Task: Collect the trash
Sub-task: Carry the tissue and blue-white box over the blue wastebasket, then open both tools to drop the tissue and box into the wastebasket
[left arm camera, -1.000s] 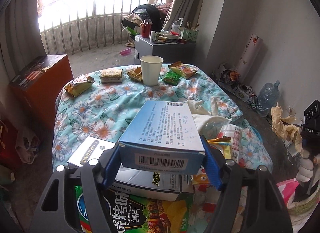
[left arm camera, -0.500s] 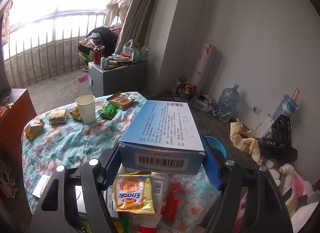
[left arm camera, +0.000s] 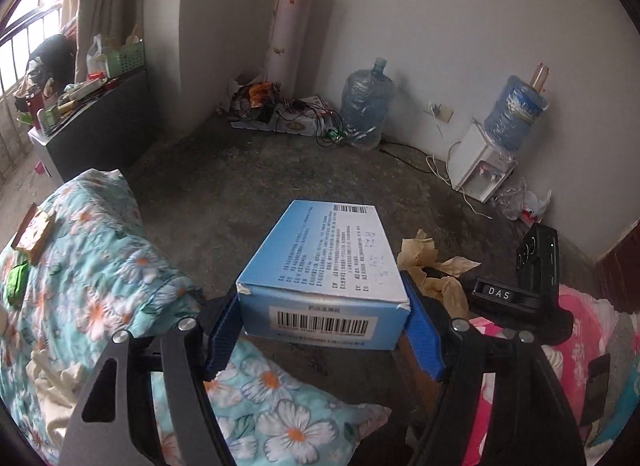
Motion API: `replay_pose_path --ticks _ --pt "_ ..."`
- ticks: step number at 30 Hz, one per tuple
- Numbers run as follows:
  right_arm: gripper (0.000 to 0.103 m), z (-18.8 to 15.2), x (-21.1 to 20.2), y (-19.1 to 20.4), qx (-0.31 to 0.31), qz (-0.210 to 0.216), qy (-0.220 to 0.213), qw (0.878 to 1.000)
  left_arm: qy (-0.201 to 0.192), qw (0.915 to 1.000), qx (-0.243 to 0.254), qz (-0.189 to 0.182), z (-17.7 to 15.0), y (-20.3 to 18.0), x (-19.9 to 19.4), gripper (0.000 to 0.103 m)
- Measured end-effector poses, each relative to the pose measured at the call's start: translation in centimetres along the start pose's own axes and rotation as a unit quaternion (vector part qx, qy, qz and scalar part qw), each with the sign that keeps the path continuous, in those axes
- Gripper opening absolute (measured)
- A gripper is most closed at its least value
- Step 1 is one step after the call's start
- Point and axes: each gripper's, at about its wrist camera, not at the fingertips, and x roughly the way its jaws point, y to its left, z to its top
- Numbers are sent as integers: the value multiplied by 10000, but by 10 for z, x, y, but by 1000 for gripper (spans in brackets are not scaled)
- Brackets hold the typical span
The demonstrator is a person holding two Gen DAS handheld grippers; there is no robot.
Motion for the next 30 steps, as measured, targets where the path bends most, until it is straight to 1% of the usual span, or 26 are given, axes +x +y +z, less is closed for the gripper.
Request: replay_pose_path --ticks 3,6,8,11,12,13,14,15,16,17,19,20,21,23,26,30 --pt "8 15 23 -34 363 -200 57 9991 527 9986 72 -64 15 -14 68 70" --pt "8 28 46 -67 731 -359 176 9965 929 9956 33 -147 28 -21 130 70" --pt "8 36 62 -88 954 -488 243 9939 1113 9937 -11 -100 36 -23 167 71" --pt "8 53 86 -111 1244 -595 306 9900 1196 9926 -194 -96 52 -23 215 72" --pt "10 60 94 -117 1310 -658 301 9887 1257 9916 -295 -119 57 -22 232 73" --pt "15 67 103 -123 1360 -725 278 9877 1342 9900 -425 -118 60 -20 248 80" --pt "19 72 111 -127 1377 -821 241 9868 1394 9886 -571 -95 63 -16 263 85" --pt "34 78 122 -135 1366 -927 227 9860 1413 9873 -726 -92 64 -11 277 90" --pt "45 82 134 -144 1393 -1076 210 9842 1431 9858 -879 -65 64 -6 289 90" --pt "46 83 145 -154 1410 -1218 213 9823 1449 9843 -1012 -6 63 -2 297 90" --pt "48 82 167 -174 1463 -1305 366 9799 1485 9813 -1221 71 60 6 307 90" --pt "48 79 173 -183 1517 -1430 440 9770 1461 9806 -1310 18 57 10 306 90" --pt "50 76 178 -191 1567 -1530 464 9746 1442 9803 -1348 -24 57 13 303 90" --pt "51 71 181 -200 1573 -1580 497 9736 1388 9818 -1298 -66 56 17 293 90" --pt "51 67 177 -202 1428 -1683 445 9743 1131 9868 -1153 -122 61 18 265 90" --pt "51 71 160 -193 1185 -1637 219 9791 717 9925 -971 -211 68 16 217 90"
